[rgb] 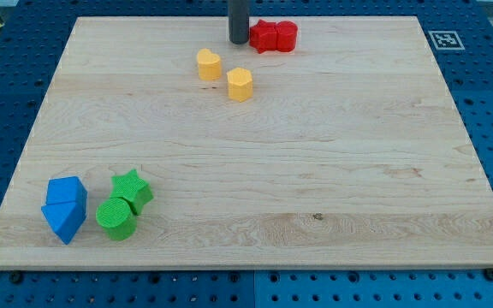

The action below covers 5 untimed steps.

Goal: Push the red star into the red circle

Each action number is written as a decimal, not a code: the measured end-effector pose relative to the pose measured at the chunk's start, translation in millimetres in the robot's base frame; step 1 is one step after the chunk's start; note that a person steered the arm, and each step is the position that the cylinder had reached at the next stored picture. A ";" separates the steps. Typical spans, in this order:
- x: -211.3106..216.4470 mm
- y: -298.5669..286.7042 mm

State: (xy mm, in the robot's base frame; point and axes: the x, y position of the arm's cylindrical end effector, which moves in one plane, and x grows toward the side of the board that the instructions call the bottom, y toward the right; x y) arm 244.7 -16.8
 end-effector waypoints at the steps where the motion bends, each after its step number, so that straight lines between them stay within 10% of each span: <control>1: -27.0 9.9; 5: -41.7 71.6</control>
